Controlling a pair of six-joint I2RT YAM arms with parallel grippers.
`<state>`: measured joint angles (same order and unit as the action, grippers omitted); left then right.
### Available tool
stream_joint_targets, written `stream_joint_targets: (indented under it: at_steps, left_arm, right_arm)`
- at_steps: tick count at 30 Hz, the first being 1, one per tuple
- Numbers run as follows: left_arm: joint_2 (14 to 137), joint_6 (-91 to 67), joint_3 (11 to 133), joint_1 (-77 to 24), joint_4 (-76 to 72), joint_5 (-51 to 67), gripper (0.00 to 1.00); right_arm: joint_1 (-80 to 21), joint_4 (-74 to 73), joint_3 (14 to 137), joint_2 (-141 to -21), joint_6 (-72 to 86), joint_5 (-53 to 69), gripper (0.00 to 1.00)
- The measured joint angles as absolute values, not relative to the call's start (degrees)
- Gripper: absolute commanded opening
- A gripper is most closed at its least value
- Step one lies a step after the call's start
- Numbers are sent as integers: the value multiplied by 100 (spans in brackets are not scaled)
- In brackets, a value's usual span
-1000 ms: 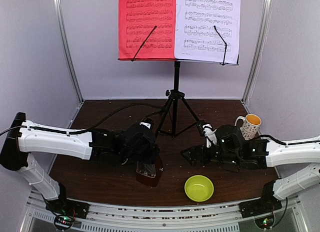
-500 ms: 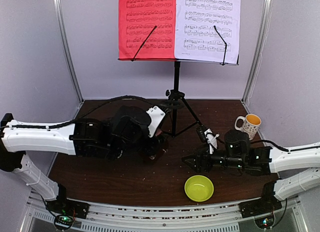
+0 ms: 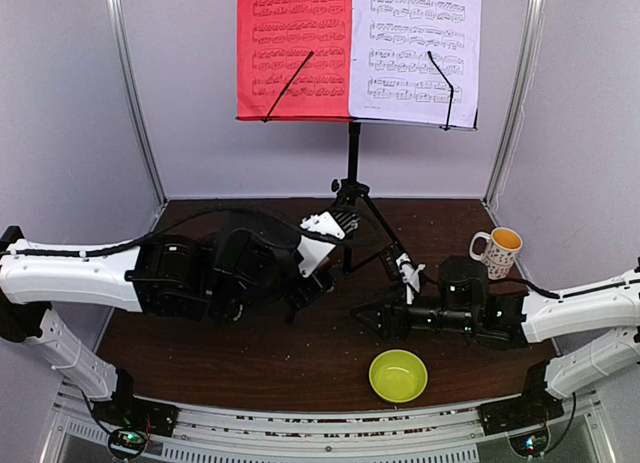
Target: Set up the instrument practice props
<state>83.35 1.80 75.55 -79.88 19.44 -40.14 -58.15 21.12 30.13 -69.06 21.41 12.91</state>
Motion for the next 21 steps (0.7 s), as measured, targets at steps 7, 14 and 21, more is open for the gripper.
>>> stream_joint_targets:
  at_steps: [7, 14, 21]
  left_arm:
    - [8335, 73, 7555, -7988, 1890, -4010, 0]
    - [8291, -86, 7555, -7988, 1719, -3997, 0]
    - [8197, -141, 7555, -7988, 1627, -3972, 0]
  right_arm:
    - [-5815, 2775, 3065, -7210, 2460, 1400, 51]
    - [-5815, 3129, 3205, -7494, 2650, 1500, 49]
    - [-5815, 3273, 3256, -7531, 2757, 1498, 48]
